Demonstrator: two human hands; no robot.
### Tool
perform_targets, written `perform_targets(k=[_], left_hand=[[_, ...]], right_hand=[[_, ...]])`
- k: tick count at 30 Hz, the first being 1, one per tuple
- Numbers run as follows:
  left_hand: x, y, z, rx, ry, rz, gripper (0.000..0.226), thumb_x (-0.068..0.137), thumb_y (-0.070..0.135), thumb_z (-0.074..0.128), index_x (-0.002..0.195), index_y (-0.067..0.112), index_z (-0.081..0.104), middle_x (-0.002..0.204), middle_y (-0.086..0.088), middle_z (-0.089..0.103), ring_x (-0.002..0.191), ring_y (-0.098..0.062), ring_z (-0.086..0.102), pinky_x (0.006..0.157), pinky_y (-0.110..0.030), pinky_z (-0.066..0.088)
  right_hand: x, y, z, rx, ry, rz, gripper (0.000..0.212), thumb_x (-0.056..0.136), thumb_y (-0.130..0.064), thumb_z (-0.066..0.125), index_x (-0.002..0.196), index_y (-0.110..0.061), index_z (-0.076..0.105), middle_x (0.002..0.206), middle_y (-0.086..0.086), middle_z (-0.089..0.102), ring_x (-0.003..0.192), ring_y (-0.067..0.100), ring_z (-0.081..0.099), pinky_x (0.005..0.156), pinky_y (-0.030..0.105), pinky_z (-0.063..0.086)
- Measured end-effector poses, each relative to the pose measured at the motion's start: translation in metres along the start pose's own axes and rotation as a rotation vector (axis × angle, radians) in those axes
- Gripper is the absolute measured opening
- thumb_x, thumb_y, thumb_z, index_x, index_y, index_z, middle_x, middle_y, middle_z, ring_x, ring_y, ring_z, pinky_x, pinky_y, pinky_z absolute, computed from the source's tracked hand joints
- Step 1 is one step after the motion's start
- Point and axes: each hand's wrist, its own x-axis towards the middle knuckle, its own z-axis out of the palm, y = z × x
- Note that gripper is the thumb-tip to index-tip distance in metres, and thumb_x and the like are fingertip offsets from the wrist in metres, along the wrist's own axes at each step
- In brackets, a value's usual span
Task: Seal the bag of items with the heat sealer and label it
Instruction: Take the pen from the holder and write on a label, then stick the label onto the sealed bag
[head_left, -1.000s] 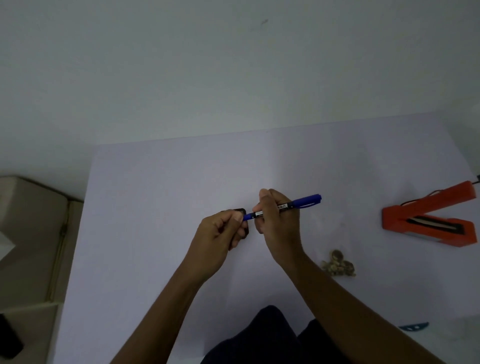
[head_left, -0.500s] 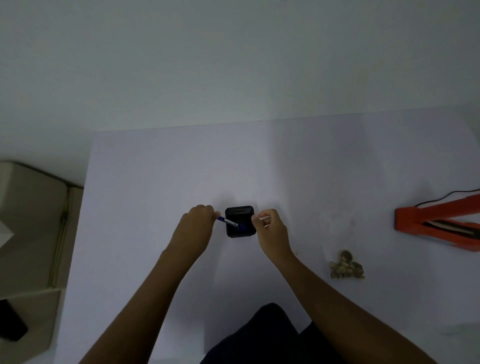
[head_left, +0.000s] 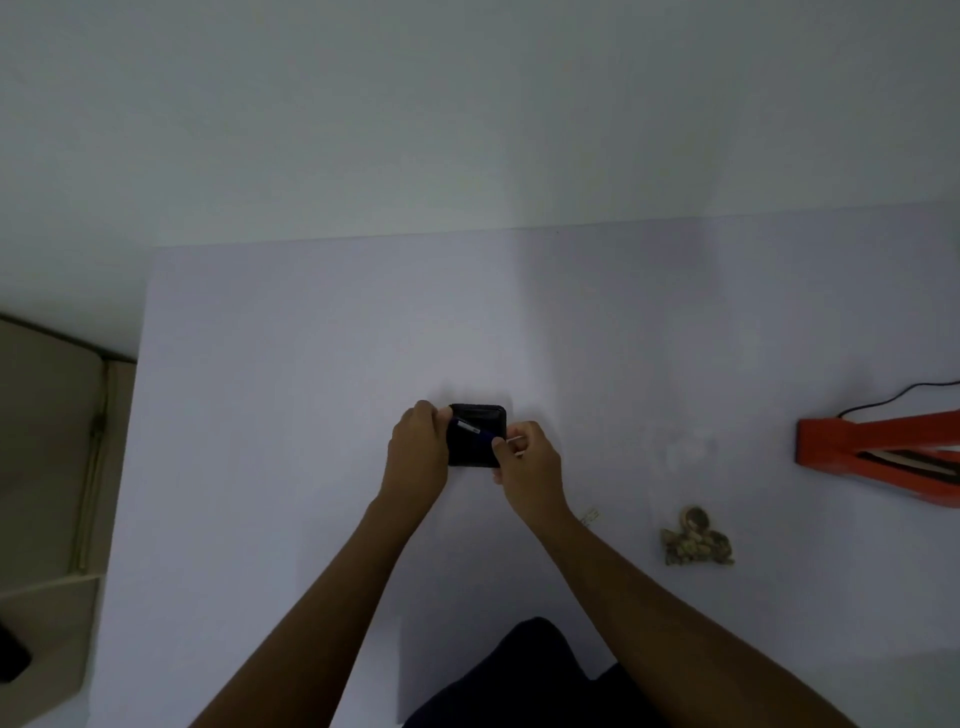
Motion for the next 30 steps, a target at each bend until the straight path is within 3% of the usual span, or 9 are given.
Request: perform_targets(k=[3,7,11,17,21,23,27,30], left_hand=[[0.014,0.001,0.004,-0.183,0.006,0.013,0.023,0.105,0.023,0.040,0.096,0.008,0.055,0.090,-0.005,0.062,0.079,-0.021,0.060,0.062,-0.023,0.046],[0.038,0.005,0.004,-0.227,0.014,0.110,0.024,0.104,0.012,0.041,0.122,0.006,0.055,0.112,-0.007,0.063,0.099,-0.014,0.058,0.086,-0.026,0.048],[0.065,0.006,0.001,-0.149,-0.013,0.177,0.040,0.103,0.007,0.039,0.143,0.008,0.042,0.121,-0.003,0.058,0.106,-0.019,0.056,0.090,-0.029,0.045],[0.079,0.006,0.002,-0.121,-0.045,0.117,0.043,0.102,0.009,0.040,0.145,0.007,0.040,0.129,-0.015,0.059,0.113,-0.028,0.058,0.093,-0.033,0.048],[0.063,0.016,0.001,-0.145,0.004,0.101,0.042,0.101,0.007,0.042,0.144,0.005,0.039,0.133,-0.017,0.056,0.119,-0.030,0.055,0.092,-0.025,0.041],[0.047,0.025,0.002,-0.129,0.080,0.095,0.042,0.101,0.009,0.047,0.142,0.005,0.040,0.136,-0.017,0.054,0.123,-0.030,0.052,0.100,-0.029,0.042],[0.005,0.043,0.024,-0.055,0.173,0.227,0.044,0.097,0.017,0.056,0.139,0.005,0.046,0.139,-0.014,0.053,0.128,-0.028,0.050,0.106,-0.038,0.043],[-0.035,0.052,0.060,-0.062,0.045,0.316,0.038,0.098,0.021,0.056,0.133,0.008,0.053,0.134,-0.011,0.057,0.124,-0.024,0.051,0.104,-0.031,0.040]], right_hand=[[0.014,-0.017,0.003,0.031,0.010,-0.006,0.006,0.098,-0.015,0.060,0.099,-0.011,0.057,0.087,0.010,0.067,0.067,0.026,0.068,0.052,0.018,0.052],[0.044,-0.044,0.010,0.056,0.020,-0.031,0.001,0.098,-0.012,0.058,0.097,-0.011,0.058,0.093,0.017,0.070,0.075,0.035,0.072,0.064,0.034,0.059],[0.071,-0.065,0.013,0.054,0.027,-0.053,0.009,0.098,-0.007,0.055,0.103,-0.005,0.063,0.099,0.021,0.071,0.080,0.037,0.073,0.066,0.036,0.061],[0.080,-0.072,0.008,0.082,-0.038,-0.017,0.017,0.098,-0.007,0.055,0.111,-0.002,0.064,0.102,0.019,0.072,0.075,0.029,0.072,0.073,0.043,0.063],[0.067,-0.067,-0.006,0.078,-0.079,-0.046,0.026,0.100,-0.016,0.056,0.123,-0.007,0.064,0.109,0.013,0.070,0.088,0.028,0.070,0.073,0.045,0.063],[0.059,-0.059,-0.019,0.079,-0.068,-0.052,0.028,0.100,-0.017,0.056,0.125,-0.010,0.064,0.111,0.011,0.068,0.093,0.029,0.069,0.073,0.045,0.064],[0.039,-0.028,-0.055,0.109,-0.007,-0.041,0.023,0.100,-0.018,0.054,0.119,-0.012,0.065,0.108,0.009,0.068,0.090,0.022,0.067,0.068,0.040,0.063],[0.018,0.010,-0.088,0.109,0.067,-0.015,0.019,0.099,-0.015,0.053,0.113,-0.014,0.066,0.101,0.007,0.070,0.085,0.019,0.069,0.064,0.034,0.062]])
